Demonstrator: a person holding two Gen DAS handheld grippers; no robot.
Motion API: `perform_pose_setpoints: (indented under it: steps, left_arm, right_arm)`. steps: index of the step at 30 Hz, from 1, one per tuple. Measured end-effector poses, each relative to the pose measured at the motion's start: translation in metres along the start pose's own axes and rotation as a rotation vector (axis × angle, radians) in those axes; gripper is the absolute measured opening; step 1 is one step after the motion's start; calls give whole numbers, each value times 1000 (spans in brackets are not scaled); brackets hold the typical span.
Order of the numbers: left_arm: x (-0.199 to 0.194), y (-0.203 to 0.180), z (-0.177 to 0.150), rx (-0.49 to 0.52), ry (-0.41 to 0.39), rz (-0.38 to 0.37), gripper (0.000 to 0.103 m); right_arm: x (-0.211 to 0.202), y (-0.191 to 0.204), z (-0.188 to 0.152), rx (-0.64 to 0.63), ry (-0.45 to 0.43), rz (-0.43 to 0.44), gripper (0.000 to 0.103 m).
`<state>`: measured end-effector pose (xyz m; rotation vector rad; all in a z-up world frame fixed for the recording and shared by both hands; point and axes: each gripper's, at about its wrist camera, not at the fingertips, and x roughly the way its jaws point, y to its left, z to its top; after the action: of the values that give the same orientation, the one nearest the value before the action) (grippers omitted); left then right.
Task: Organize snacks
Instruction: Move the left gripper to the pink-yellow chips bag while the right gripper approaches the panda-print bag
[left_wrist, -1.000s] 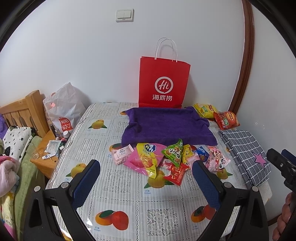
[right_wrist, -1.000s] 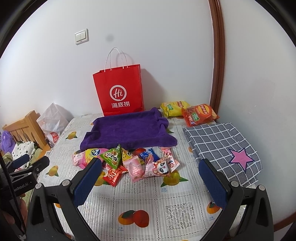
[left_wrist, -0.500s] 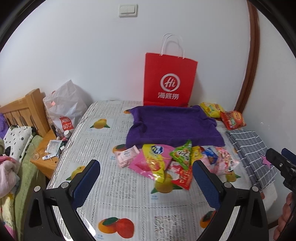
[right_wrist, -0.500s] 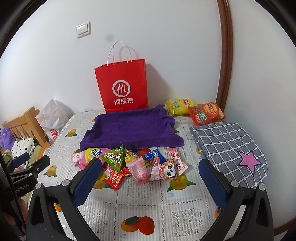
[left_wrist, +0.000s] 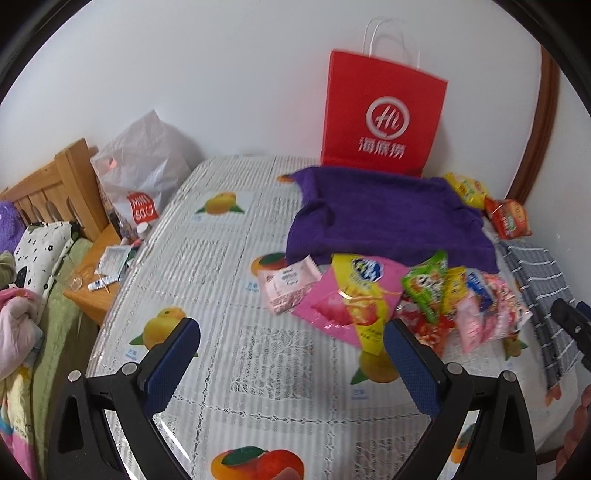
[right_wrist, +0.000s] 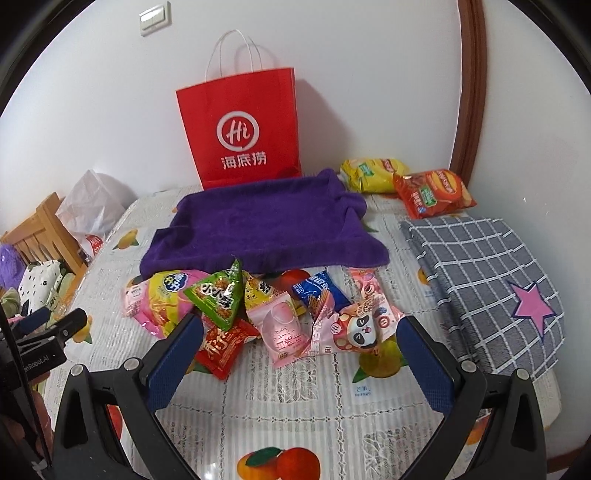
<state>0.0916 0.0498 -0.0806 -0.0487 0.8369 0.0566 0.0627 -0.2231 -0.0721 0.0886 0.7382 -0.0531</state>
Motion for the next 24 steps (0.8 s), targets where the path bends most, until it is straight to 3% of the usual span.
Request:
perform_pose_setpoints:
  steps: [9,24]
  left_arm:
    - [47,-11,-7,19,79,-26,101]
    - [106,-65,-5,135,146,-67,101]
  right_arm:
    - [46,-20,-5,21,67,-18,102]
    - [93,-56,-19,50,141,-43,102]
